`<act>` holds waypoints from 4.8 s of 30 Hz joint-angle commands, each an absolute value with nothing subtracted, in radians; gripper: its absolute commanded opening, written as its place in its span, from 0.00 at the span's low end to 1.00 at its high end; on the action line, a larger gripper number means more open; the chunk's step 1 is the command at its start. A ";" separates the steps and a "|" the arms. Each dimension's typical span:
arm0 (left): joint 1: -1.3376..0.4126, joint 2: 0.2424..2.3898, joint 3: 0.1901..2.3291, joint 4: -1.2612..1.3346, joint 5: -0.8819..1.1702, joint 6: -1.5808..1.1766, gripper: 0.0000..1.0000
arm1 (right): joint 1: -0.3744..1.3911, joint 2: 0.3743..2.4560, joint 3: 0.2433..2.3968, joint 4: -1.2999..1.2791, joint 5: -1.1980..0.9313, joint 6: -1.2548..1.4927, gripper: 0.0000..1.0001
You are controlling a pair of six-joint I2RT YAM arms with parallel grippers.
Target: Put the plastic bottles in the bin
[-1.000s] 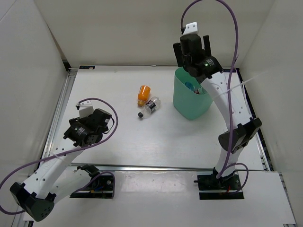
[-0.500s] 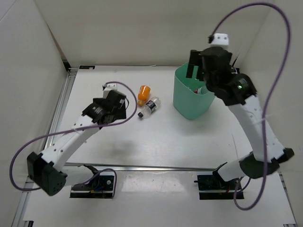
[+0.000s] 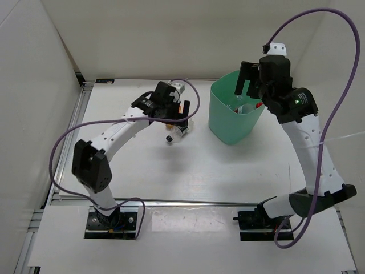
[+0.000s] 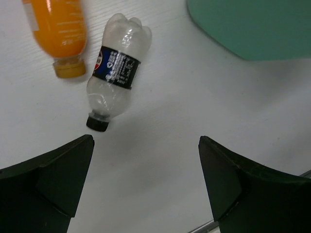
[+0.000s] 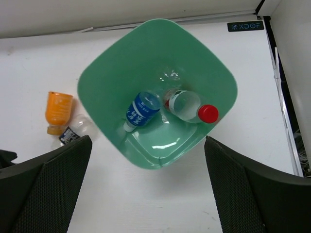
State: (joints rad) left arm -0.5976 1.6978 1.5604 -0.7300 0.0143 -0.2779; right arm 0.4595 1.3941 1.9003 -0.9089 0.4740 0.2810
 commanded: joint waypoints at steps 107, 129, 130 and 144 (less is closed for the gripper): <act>-0.584 2.270 2.577 -0.204 0.187 -0.827 0.15 | 0.348 1.028 1.315 -0.683 0.647 0.055 1.00; -0.673 2.271 2.465 -0.084 0.456 -0.907 1.00 | 0.348 1.078 1.348 -0.710 0.606 0.115 1.00; -0.673 2.258 2.436 -0.084 0.443 -0.896 1.00 | 0.348 1.078 1.348 -0.710 0.606 0.115 1.00; -0.315 2.006 2.230 -0.459 0.156 -0.600 1.00 | 0.348 1.058 1.312 -0.710 0.638 0.094 1.00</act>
State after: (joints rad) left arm -0.3923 2.0487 2.1429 -0.2882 0.2424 -0.6899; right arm 0.3508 1.0794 1.3109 -0.7311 0.6109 0.0971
